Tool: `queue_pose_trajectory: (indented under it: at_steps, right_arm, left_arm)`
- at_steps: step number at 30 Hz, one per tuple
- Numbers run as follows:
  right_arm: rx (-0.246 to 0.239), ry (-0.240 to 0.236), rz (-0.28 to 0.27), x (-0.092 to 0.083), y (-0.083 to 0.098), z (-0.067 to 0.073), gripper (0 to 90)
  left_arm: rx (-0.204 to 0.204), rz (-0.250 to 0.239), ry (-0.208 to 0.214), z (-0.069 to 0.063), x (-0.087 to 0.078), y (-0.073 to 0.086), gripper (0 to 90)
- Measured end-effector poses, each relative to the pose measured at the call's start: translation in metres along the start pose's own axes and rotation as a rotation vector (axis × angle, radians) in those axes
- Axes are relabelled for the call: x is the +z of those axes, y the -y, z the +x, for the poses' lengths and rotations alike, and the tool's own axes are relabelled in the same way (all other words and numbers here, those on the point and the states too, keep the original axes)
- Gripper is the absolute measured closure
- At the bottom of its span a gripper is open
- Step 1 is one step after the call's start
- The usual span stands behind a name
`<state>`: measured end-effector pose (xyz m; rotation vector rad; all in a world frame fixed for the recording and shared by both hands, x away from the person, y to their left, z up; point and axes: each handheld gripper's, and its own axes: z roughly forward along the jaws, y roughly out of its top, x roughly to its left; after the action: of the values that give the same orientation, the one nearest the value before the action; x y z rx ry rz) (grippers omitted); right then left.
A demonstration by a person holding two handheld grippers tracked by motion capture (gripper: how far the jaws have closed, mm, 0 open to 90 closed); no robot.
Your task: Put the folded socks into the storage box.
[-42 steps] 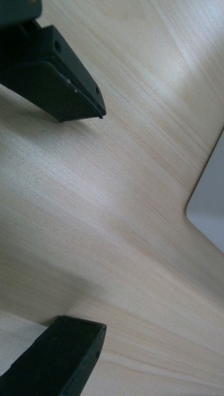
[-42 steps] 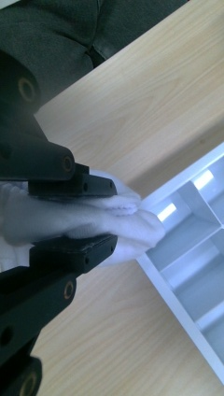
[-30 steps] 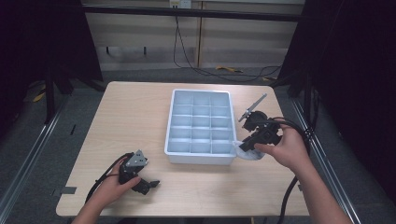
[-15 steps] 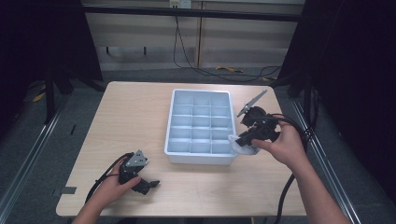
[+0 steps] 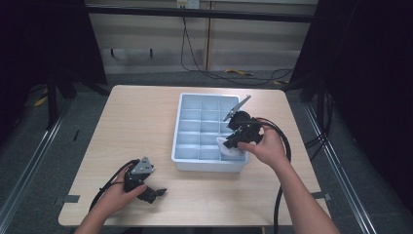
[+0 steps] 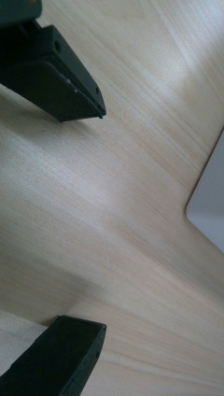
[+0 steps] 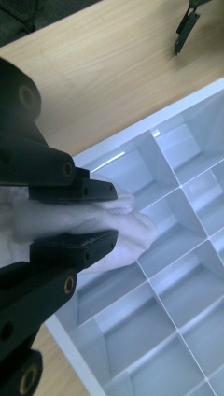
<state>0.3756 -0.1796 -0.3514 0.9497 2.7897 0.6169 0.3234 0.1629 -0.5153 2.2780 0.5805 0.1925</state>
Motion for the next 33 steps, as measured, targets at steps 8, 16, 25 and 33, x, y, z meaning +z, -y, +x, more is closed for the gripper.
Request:
queue_pose_trajectory:
  at_steps: [8,16,25,33]
  right_arm:
    - [0.005,-0.010,0.021,0.015,0.011,-0.004,73.4]
    - [0.028,-0.033,0.039,0.018,0.012,-0.002,62.7]
    - [0.069,-0.055,0.028,0.010,0.014,-0.002,53.9]
    - [0.086,-0.054,0.034,-0.010,0.005,-0.003,51.4]
  left_arm:
    - [0.001,0.003,-0.002,0.000,0.000,0.000,0.0]
    - [0.001,0.004,0.001,0.000,0.000,0.000,0.0]
    - [0.001,0.004,0.001,0.000,0.000,0.000,0.0]
    - [-0.005,-0.004,-0.002,0.000,0.000,0.000,0.0]
